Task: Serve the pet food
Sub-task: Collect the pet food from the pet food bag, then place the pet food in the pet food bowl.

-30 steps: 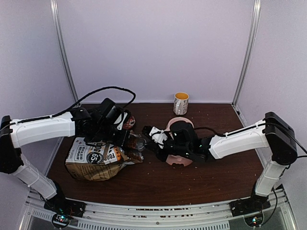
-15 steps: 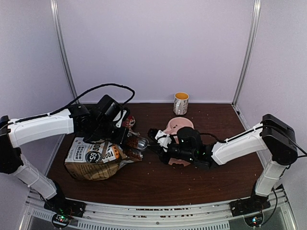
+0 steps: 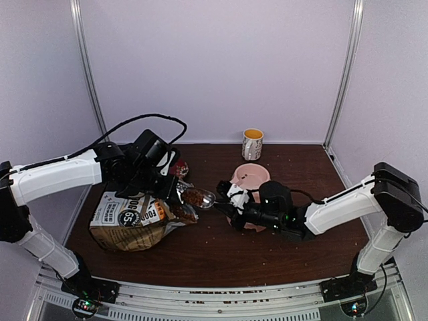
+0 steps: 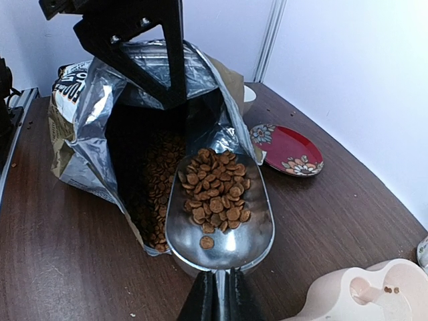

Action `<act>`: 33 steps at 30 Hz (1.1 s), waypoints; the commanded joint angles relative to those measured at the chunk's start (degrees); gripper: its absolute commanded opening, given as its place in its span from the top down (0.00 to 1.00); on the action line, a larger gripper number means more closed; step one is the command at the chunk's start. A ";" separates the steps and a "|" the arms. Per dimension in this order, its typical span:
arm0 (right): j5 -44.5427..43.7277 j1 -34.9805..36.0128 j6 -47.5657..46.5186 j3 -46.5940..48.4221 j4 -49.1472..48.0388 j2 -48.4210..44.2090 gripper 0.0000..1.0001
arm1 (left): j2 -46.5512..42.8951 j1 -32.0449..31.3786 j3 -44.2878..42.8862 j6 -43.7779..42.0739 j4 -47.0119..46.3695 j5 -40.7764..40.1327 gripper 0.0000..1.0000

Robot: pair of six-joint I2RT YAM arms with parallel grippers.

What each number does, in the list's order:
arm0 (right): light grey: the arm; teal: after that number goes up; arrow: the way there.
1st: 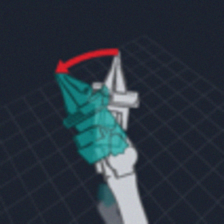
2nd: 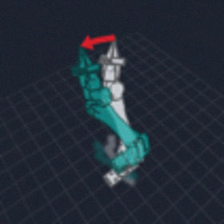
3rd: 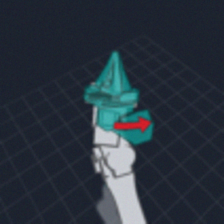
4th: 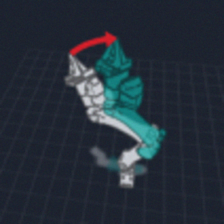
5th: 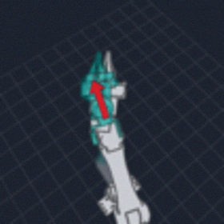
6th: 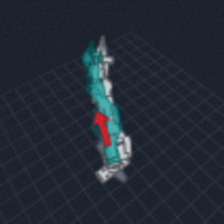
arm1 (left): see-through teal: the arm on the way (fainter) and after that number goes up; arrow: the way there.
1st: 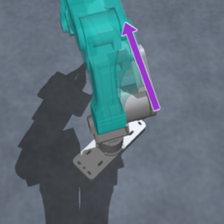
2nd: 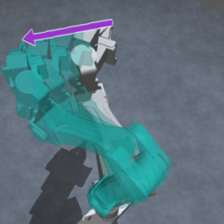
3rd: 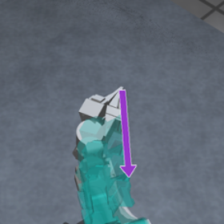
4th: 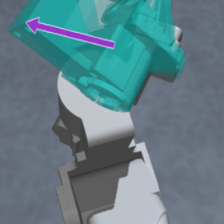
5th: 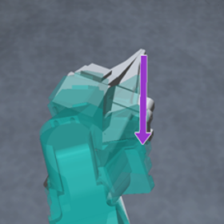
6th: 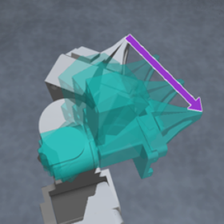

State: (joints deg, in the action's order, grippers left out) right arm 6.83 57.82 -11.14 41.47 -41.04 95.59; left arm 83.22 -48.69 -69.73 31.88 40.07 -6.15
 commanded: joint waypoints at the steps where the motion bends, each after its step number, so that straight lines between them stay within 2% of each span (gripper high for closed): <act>1: -3.69 -0.61 -0.52 -1.83 -3.40 -3.70 1.00 | -2.09 0.67 -3.93 -0.34 -5.71 -0.11 1.00; 16: -5.60 -0.70 3.17 -7.54 -7.10 -10.14 1.00 | -1.60 1.05 -3.12 2.65 -7.07 -1.23 1.00; 22: -10.86 -1.11 4.53 -8.48 -7.58 -14.00 1.00 | -1.29 1.05 -2.93 2.46 -7.40 -1.32 1.00; 29: -19.68 -2.04 5.44 -4.71 -3.12 -18.20 1.00 | -0.75 1.09 -3.39 1.71 -7.88 -0.96 1.00; 33: -20.89 -3.67 6.71 -0.55 2.27 -19.27 1.00 | -0.84 1.05 -3.01 1.57 -7.83 -1.21 1.00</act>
State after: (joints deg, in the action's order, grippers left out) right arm -9.74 55.57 -6.15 36.34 -42.33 78.37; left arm 83.26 -47.99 -70.63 34.13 40.73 -6.72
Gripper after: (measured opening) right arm 0.060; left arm 0.015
